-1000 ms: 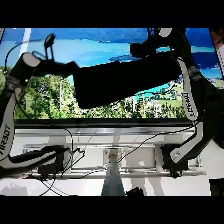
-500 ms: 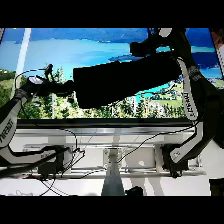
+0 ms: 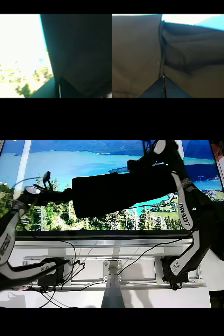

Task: Fold the clothes and pants, and hang the long-sleeved shirts on hangers.

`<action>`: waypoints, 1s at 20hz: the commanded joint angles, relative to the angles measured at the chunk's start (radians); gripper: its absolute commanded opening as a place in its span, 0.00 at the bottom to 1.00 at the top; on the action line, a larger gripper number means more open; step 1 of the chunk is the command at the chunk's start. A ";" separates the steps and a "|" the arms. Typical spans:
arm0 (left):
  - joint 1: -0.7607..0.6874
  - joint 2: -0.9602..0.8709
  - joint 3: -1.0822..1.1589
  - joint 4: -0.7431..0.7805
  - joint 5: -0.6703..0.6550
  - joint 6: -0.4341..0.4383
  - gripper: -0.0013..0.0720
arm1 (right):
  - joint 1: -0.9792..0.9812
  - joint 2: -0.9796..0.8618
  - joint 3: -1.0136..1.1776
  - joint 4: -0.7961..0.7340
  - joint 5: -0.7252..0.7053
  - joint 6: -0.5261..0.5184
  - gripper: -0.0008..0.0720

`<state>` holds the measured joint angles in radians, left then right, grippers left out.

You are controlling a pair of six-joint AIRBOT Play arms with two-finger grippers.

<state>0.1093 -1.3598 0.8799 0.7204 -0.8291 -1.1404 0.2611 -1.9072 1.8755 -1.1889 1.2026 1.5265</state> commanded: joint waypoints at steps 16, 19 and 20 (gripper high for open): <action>0.236 0.648 0.064 0.066 -0.131 -0.094 0.03 | 0.549 -0.133 -0.001 0.223 -0.546 0.215 0.03; 0.306 0.655 0.064 0.065 -0.131 -0.094 0.03 | 0.526 -0.128 0.043 0.179 -0.539 0.207 0.03; 0.305 0.645 0.064 0.065 -0.132 -0.094 0.03 | 0.514 -0.121 0.055 0.143 -0.536 0.207 0.03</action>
<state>0.3721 -0.7269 0.9436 0.7853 -0.9596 -1.2316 0.7883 -2.0369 1.8973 -0.9909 0.6788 1.7359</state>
